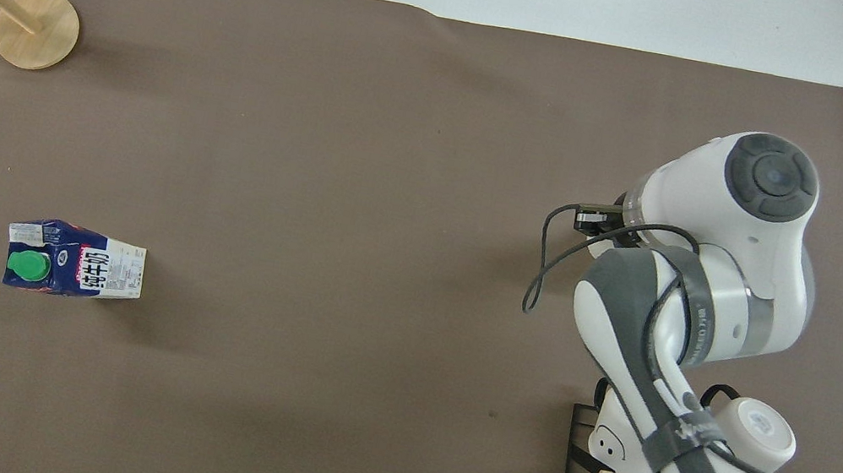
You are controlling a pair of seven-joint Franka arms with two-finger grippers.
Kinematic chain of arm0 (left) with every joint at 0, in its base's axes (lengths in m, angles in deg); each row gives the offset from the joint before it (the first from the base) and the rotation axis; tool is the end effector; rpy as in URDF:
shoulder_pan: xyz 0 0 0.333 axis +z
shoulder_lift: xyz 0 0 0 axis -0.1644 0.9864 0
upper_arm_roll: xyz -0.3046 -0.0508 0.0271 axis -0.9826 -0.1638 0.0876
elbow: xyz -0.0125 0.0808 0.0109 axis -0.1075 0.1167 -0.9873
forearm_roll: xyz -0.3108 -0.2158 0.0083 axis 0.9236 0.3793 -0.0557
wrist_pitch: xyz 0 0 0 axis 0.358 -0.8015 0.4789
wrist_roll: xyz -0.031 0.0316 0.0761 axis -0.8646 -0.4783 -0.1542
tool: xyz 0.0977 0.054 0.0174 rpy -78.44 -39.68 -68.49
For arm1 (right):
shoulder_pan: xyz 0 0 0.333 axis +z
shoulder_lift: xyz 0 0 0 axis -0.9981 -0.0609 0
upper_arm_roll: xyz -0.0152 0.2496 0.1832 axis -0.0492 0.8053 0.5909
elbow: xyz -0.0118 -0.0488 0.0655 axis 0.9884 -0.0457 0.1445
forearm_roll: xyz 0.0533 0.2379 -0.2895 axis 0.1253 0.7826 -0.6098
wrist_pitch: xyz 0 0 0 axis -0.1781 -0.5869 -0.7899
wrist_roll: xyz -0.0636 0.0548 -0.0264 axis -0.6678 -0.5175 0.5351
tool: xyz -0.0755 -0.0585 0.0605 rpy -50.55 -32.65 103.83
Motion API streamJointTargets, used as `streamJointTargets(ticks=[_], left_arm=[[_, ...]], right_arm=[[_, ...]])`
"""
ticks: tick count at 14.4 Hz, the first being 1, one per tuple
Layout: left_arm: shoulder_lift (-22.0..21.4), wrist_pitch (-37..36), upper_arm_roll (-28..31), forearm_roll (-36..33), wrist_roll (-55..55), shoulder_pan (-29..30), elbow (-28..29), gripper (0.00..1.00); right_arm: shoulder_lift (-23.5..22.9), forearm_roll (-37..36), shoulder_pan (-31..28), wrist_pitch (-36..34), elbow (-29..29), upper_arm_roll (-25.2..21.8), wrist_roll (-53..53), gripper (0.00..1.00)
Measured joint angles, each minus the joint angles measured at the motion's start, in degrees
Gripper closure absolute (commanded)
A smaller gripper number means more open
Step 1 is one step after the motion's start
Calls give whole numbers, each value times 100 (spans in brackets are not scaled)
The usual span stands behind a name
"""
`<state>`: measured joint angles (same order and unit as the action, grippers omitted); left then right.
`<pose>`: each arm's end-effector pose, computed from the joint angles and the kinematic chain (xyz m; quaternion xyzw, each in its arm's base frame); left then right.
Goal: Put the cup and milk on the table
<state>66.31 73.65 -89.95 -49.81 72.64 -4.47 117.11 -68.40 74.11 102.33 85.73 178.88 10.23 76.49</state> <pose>0.4322 -0.0362 0.6528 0.9971 -0.0741 0.0155 0.0042 0.5913 0.1661 0.3971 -0.9998 -0.0002 -0.0211 0.0009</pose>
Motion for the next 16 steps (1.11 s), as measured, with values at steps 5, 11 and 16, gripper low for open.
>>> streamJointTargets(ticks=[5,11,16], left_arm=[[0,1,-27,0,45,-1,-2,0],[-19,719,-36,0,49,-2,793,0],[-100,2181,-46,0,43,-5,2259,0]], right_arm=[[7,4,867,-109,-140,15,811,100],[3,108,1644,-626,-683,27,1495,100],[-479,136,2283,-618,-1021,31,2247,100]])
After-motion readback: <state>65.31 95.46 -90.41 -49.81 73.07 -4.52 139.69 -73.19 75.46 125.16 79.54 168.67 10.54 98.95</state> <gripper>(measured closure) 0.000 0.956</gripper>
